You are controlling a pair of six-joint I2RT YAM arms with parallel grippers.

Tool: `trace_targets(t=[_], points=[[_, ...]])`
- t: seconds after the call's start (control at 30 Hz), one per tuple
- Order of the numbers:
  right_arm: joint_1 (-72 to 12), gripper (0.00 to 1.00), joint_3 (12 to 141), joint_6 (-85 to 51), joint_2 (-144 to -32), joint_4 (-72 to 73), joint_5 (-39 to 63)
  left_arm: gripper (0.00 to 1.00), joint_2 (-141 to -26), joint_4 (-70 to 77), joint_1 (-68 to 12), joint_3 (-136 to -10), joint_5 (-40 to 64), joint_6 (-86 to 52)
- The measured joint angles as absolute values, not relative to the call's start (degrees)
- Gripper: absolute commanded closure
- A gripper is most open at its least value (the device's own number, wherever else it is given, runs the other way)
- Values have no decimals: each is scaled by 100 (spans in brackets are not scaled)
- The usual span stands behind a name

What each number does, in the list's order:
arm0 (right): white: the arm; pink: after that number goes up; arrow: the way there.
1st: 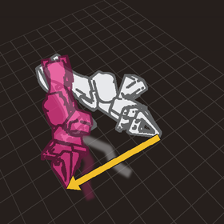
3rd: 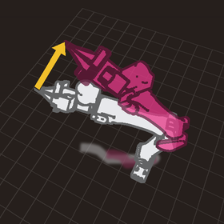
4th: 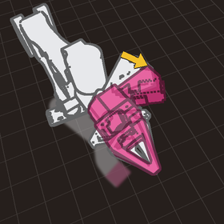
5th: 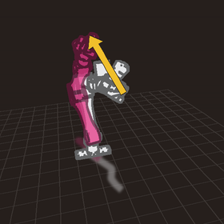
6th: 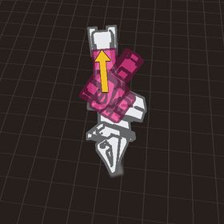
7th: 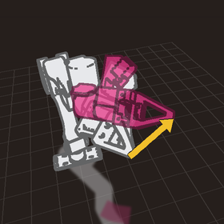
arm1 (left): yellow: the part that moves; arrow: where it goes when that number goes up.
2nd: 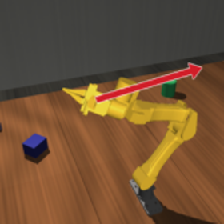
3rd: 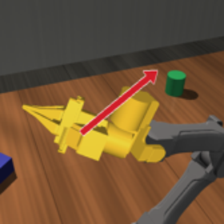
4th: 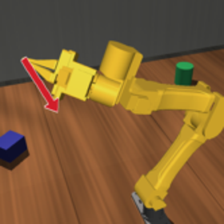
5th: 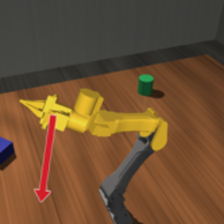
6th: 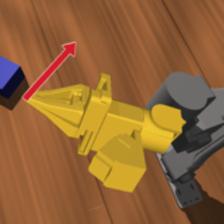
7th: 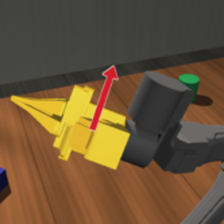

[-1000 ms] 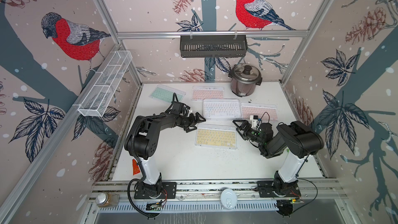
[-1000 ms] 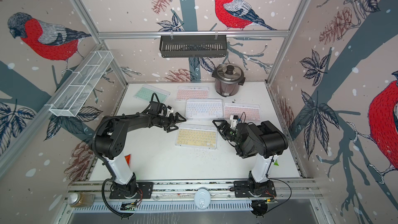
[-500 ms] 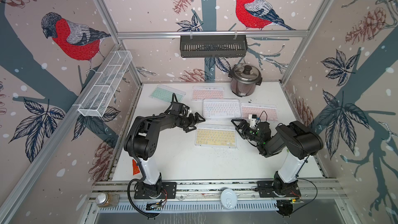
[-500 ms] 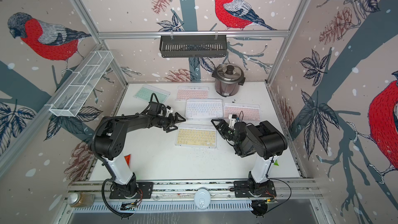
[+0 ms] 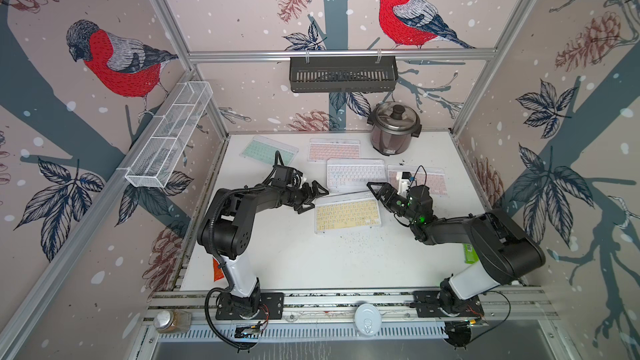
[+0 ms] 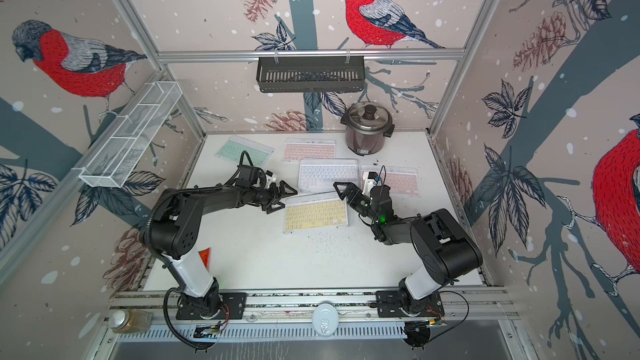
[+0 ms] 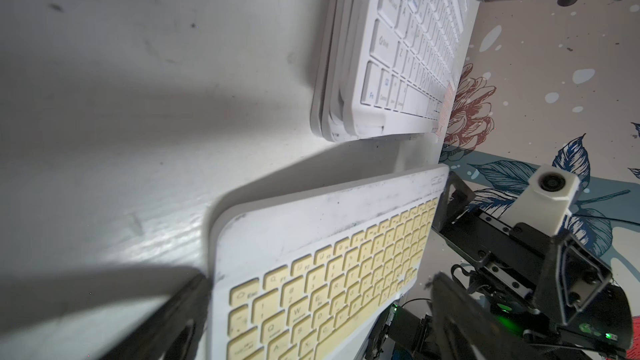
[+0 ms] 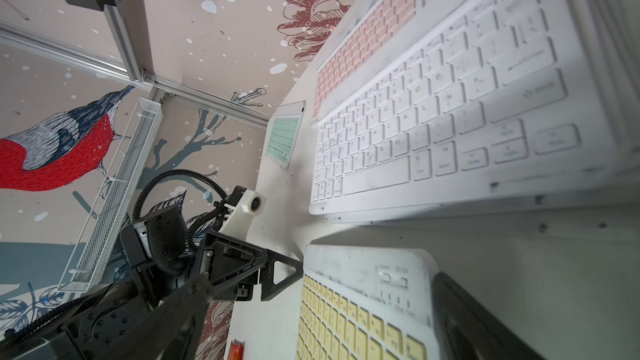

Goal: Stack the numeric keypads
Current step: Pick up the numeric keypad from the center of the board.

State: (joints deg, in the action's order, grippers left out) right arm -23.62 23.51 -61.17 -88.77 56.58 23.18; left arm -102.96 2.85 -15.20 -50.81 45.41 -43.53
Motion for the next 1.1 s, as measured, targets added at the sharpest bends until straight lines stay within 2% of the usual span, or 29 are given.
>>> trace_targets(t=[0.23, 0.63, 1.1], points=[[-2582, 0, 2563, -5961, -8536, 5457, 2244, 1, -10210, 211, -1520, -5070, 4421, -4466], [-2963, 0, 2945, -6031, -8586, 5662, 1865, 1, -10101, 106, -1520, -5017, 4263, -4521], [-3221, 0, 3079, -7199, -8772, 6324, 1398, 1, -9992, 222, -1520, -4858, 4198, -4637]])
